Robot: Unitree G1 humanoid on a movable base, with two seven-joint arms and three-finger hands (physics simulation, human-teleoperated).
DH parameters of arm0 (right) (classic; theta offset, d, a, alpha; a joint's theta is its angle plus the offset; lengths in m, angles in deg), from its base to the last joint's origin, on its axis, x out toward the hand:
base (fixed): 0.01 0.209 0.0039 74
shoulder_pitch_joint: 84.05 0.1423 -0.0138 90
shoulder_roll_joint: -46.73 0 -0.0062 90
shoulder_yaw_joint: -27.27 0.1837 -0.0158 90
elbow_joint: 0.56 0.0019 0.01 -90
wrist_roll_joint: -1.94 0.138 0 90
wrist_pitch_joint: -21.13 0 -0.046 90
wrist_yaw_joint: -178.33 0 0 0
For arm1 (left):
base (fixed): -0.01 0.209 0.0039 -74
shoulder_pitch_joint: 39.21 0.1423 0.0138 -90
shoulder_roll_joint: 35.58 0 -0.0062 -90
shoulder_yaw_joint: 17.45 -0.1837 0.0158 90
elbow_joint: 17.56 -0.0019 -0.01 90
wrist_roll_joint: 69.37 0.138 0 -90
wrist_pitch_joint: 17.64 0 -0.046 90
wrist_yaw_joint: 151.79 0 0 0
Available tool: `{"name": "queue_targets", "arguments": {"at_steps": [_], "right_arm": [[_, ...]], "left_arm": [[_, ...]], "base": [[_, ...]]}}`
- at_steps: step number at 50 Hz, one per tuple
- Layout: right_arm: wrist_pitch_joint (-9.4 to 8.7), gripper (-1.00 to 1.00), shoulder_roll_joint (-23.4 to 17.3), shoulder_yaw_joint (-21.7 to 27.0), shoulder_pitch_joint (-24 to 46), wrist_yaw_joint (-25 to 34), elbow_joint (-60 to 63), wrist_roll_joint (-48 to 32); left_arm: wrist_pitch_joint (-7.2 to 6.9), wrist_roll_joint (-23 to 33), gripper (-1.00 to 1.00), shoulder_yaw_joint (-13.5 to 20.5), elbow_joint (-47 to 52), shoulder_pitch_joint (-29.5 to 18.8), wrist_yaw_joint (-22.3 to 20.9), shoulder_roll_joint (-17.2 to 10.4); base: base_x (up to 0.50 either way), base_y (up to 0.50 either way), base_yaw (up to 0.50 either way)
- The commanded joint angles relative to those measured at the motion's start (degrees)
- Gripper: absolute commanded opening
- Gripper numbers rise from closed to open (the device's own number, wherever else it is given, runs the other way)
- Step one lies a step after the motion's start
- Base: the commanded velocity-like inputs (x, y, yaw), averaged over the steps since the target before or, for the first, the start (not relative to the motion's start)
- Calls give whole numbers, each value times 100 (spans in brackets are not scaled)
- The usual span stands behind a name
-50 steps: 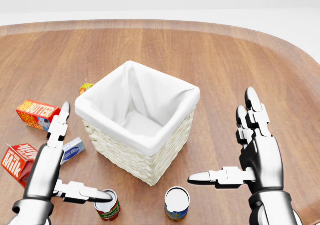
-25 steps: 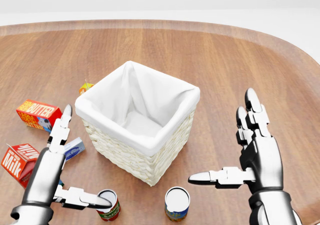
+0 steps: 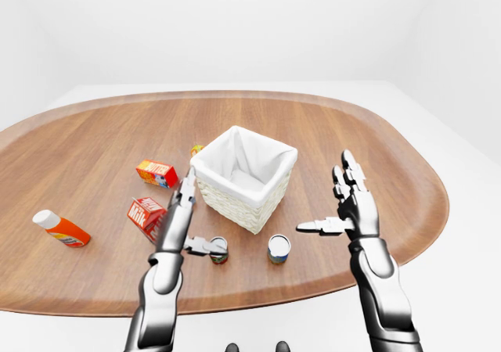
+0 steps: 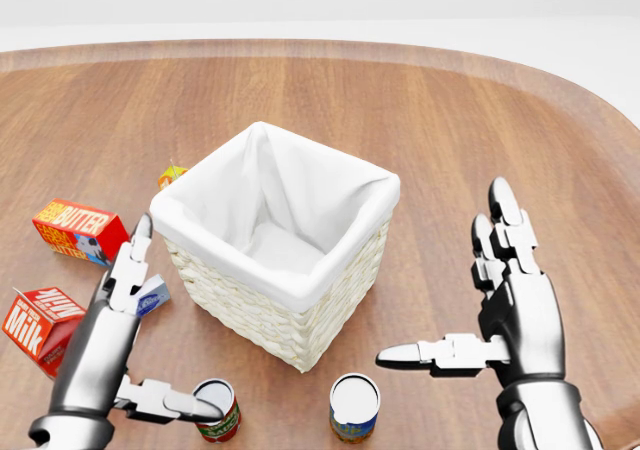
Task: Pick up the tomato sauce, and put it in the basket.
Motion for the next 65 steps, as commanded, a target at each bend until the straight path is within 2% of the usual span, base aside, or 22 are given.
{"name": "queue_targets", "arguments": {"at_steps": [1, 9, 10, 12, 14, 16, 18, 23, 45, 65], "right_arm": [[0, 100, -4, 4, 1, -1, 16, 5], [0, 100, -2, 7, -2, 1, 26, 6], [0, 100, -2, 8, -5, 0, 41, 7], [0, 100, -1, 8, -3, 2, 18, 7], [0, 100, 1, 1, -11, 2, 21, 2], [0, 100, 0, 5, 3, 0, -9, 1], [0, 100, -2, 7, 8, 1, -34, 2], [0, 100, 1, -1, 0, -3, -1, 0], [0, 100, 1, 1, -11, 1, -6, 0], [0, 100, 0, 2, -1, -7, -26, 1]], "left_arm": [[187, 295, 100, -53, -199, 14, 110, -23], [273, 464, 100, -80, -299, 30, 140, -31], [342, 474, 100, -85, -399, 22, 199, -38], [311, 494, 100, -74, -361, 18, 163, -43], [366, 510, 100, -77, -438, 18, 209, -45], [325, 524, 100, -73, -366, 35, 162, -42], [398, 540, 100, -82, -475, 29, 225, -45], [443, 578, 100, -88, -577, 11, 251, -56], [443, 751, 100, -103, -1223, -216, 470, -126], [443, 1039, 100, -224, -1439, -140, 633, -129]], "base": [[0, 0, 0], [0, 0, 0], [0, 0, 0], [0, 0, 0], [0, 0, 0], [0, 0, 0], [0, 0, 0], [0, 0, 0], [0, 0, 0], [0, 0, 0]]}}
